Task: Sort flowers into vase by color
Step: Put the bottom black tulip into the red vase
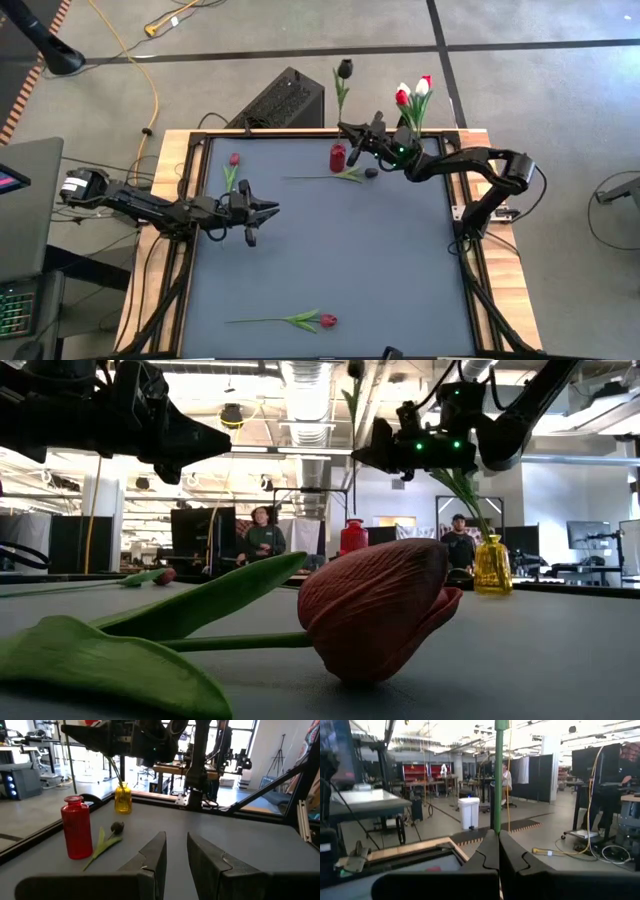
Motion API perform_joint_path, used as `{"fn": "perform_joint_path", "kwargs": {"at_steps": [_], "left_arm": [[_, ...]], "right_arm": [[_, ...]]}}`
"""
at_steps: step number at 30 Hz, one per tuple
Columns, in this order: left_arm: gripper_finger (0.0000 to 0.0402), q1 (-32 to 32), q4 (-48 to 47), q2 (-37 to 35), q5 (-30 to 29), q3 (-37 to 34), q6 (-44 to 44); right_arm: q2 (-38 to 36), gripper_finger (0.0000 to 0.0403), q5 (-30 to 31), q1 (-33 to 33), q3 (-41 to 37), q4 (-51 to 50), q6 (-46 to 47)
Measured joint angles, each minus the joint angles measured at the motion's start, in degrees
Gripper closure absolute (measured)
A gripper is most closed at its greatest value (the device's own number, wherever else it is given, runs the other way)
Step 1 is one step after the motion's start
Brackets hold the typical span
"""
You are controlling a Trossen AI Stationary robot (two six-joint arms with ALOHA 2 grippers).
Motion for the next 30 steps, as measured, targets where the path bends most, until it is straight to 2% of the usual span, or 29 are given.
{"fn": "perform_joint_path", "kwargs": {"at_steps": [10,30], "left_arm": [[0.0336,0.0,0.0,0.0,0.0,0.0,-0.4],[0.0336,0.0,-0.1,0.0,-0.1,0.0,-1.1]], "right_arm": [[-0.3,0.0386,-0.1,1.4,0.0,-1.7,-3.8],[2.3,0.0386,0.2,-0.4,-0.3,0.1,-1.9]]}}
